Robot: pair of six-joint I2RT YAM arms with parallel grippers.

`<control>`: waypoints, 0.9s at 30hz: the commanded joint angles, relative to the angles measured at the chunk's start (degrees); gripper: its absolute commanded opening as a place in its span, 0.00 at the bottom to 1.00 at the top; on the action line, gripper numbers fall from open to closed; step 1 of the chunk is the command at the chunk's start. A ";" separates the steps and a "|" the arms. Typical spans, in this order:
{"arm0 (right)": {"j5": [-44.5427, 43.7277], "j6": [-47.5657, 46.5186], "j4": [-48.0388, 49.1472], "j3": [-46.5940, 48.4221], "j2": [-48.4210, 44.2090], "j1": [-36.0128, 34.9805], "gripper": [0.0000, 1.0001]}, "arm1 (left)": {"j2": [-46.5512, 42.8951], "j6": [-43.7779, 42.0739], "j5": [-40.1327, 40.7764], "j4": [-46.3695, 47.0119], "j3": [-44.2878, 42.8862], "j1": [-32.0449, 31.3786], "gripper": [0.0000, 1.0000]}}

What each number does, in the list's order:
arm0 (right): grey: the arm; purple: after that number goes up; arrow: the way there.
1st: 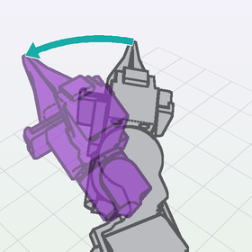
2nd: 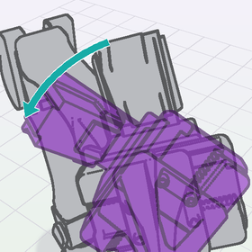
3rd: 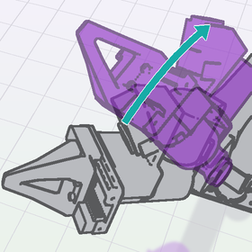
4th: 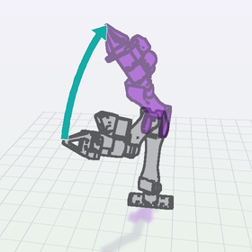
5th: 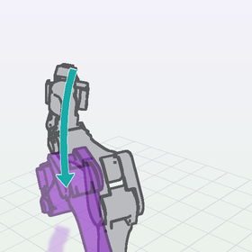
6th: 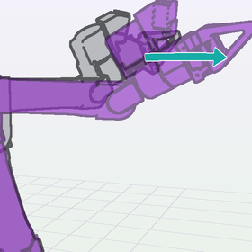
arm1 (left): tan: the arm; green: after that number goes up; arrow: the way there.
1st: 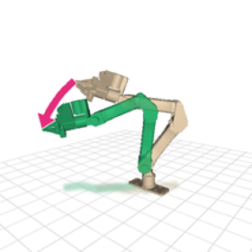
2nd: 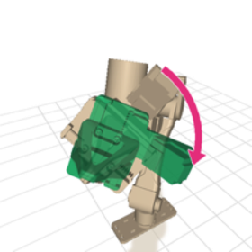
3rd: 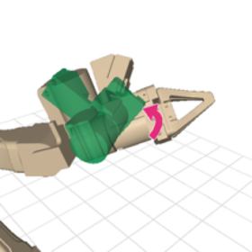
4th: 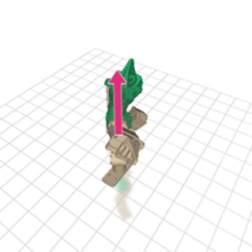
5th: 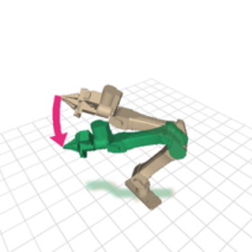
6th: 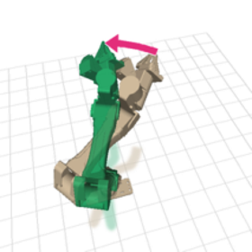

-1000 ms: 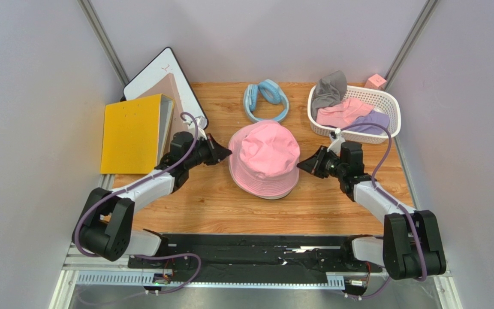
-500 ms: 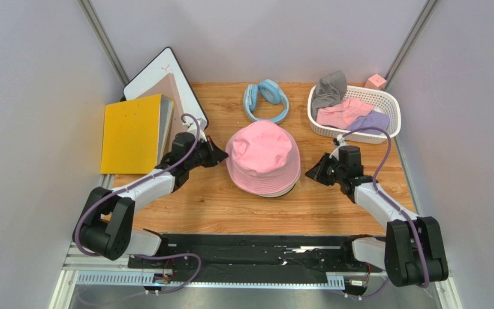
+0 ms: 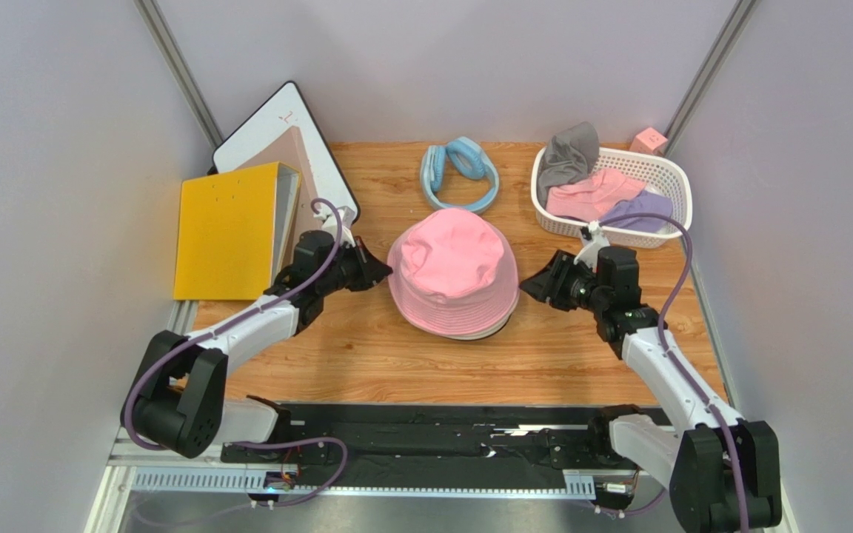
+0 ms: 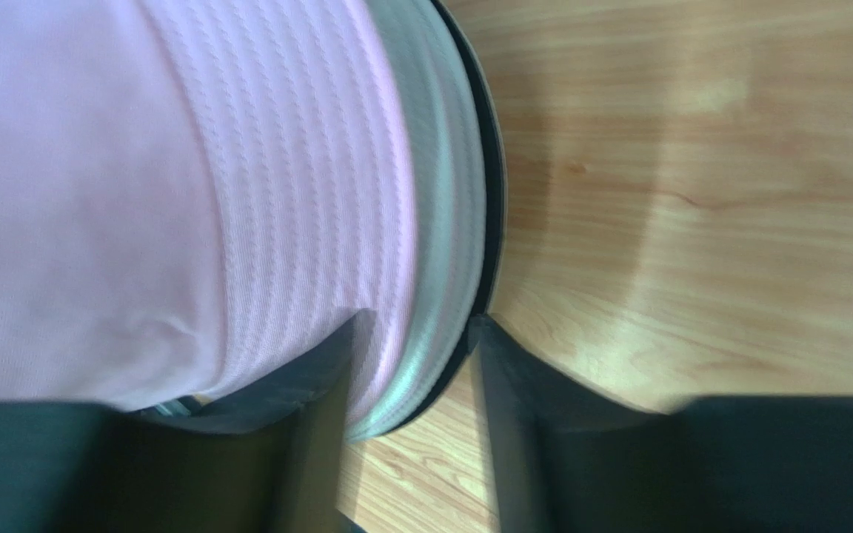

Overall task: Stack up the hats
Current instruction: Stack the hat on the hat.

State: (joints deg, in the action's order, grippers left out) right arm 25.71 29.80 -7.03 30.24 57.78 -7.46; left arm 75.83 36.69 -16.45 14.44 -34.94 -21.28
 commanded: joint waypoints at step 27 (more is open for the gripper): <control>25.70 10.45 40.86 -0.97 21.94 5.53 0.55 | 1.51 -3.20 -1.04 -3.19 -1.54 0.71 0.00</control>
State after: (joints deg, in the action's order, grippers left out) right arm 48.69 39.66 28.25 29.91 79.81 -2.04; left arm 76.60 35.66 -18.09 14.22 -35.33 -21.23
